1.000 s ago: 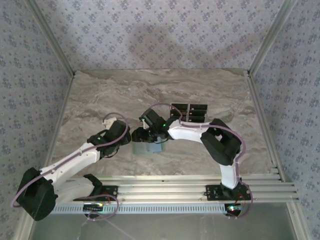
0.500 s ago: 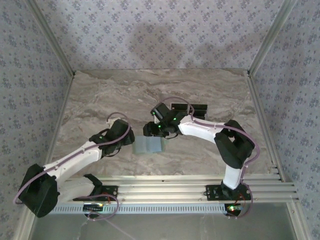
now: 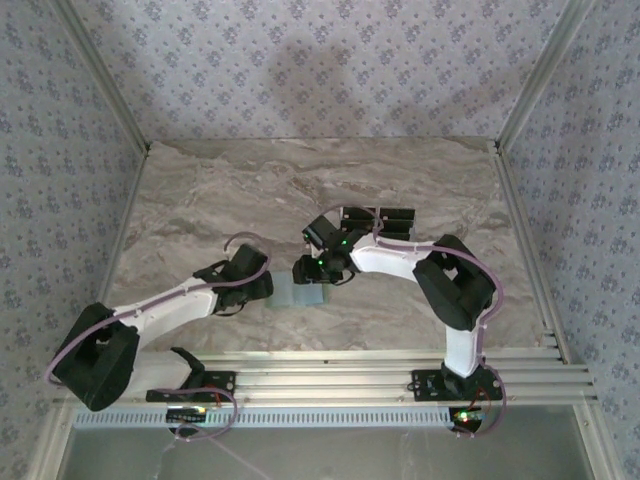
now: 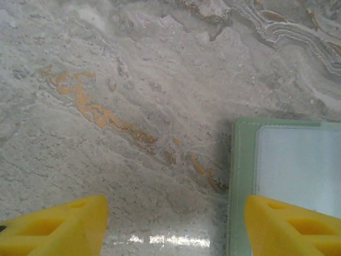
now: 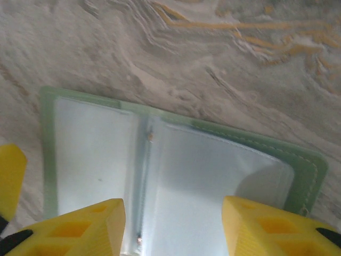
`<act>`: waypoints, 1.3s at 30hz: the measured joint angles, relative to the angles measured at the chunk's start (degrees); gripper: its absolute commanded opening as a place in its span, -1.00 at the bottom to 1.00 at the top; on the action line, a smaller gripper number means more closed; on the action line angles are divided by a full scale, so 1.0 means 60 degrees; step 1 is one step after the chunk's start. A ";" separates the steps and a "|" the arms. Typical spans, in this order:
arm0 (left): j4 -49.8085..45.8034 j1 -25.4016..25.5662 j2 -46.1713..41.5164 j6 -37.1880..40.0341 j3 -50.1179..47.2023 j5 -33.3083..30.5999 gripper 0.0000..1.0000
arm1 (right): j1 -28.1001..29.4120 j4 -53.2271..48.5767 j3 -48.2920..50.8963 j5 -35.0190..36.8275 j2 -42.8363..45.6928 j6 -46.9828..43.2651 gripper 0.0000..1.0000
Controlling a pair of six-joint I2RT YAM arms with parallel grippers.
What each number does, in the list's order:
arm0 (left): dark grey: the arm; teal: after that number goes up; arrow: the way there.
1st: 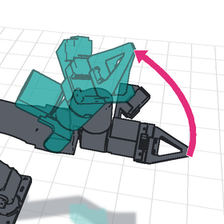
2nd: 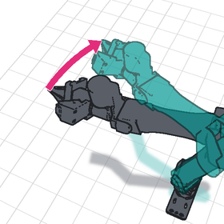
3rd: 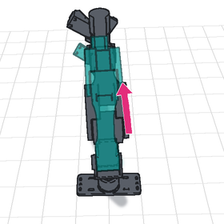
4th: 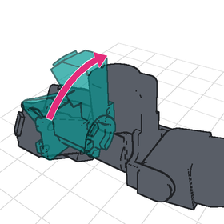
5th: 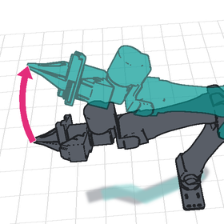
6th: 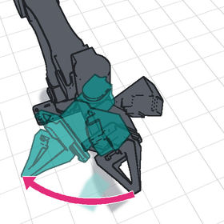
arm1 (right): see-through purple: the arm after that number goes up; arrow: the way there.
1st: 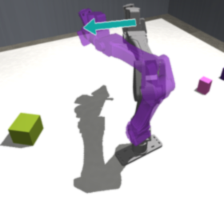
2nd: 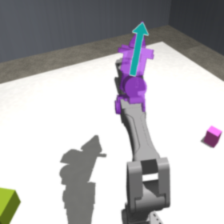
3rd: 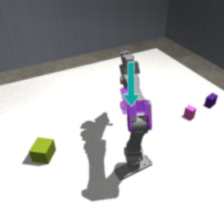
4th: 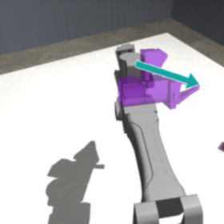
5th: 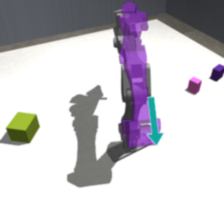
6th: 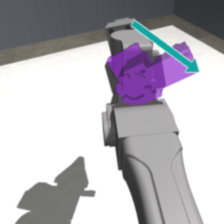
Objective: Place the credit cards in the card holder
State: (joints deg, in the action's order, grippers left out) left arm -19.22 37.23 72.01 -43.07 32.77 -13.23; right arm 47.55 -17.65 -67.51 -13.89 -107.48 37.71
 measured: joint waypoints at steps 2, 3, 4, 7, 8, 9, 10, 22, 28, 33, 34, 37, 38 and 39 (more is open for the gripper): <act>0.0022 0.0007 0.0131 0.0000 -0.0033 0.0007 0.36 | 0.0000 0.0025 0.0102 -0.0004 -0.0018 -0.0007 0.11; 0.0047 0.0007 0.0200 0.0000 -0.0047 0.0022 0.36 | 0.0015 0.0076 0.0102 -0.0007 -0.0018 -0.0011 0.12; 0.0076 0.0007 0.0270 0.0000 -0.0058 0.0040 0.35 | 0.0033 0.0120 0.0102 -0.0007 -0.0026 -0.0011 0.13; 0.0251 0.0007 0.0481 0.0000 -0.0062 0.0073 0.35 | 0.0095 0.0270 0.0091 -0.0058 -0.0109 -0.0007 0.13; 0.0299 0.0007 0.0550 0.0004 -0.0062 0.0080 0.35 | 0.0120 0.0342 0.0076 -0.0091 -0.0153 0.0004 0.13; 0.0342 0.0011 0.0612 0.0000 -0.0062 0.0102 0.35 | 0.0153 0.0419 0.0051 -0.0135 -0.0197 0.0033 0.13; 0.0401 0.0015 0.0667 0.0004 -0.0062 0.0106 0.35 | 0.0175 0.0481 0.0007 -0.0189 -0.0240 0.0066 0.13; 0.0601 0.0069 0.0408 0.0029 -0.0200 0.0106 0.35 | 0.0412 0.1271 -0.0095 -0.0699 -0.0550 0.0674 0.13; 0.0605 0.0073 -0.0907 0.0029 -0.0539 0.0102 0.35 | 0.0412 0.1373 -0.0095 -0.0761 -0.0572 0.0947 0.13; 0.0605 0.0182 -0.2189 0.0025 -0.1035 0.0222 0.35 | 0.0444 0.1559 -0.0095 -0.0838 -0.0612 0.1198 0.15; 0.0608 0.0255 -0.2393 0.0029 -0.1122 0.0280 0.35 | 0.0452 0.1581 -0.0095 -0.0834 -0.0612 0.1264 0.15; 0.0667 0.0546 -0.2838 0.0040 -0.1341 0.0397 0.35 | 0.0466 0.1643 -0.0095 -0.0838 -0.0616 0.1406 0.18; 0.0714 0.0659 -0.2940 0.0066 -0.1406 0.0430 0.35 | 0.0474 0.1661 -0.0095 -0.0838 -0.0616 0.1435 0.18; 0.0790 0.0809 -0.3042 0.0073 -0.1497 0.0488 0.34 | 0.0474 0.1687 -0.0095 -0.0838 -0.0616 0.1490 0.18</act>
State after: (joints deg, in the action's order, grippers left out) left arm -14.48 42.09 53.76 -42.63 23.79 -10.31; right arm 50.39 -7.53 -68.07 -18.92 -111.18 46.65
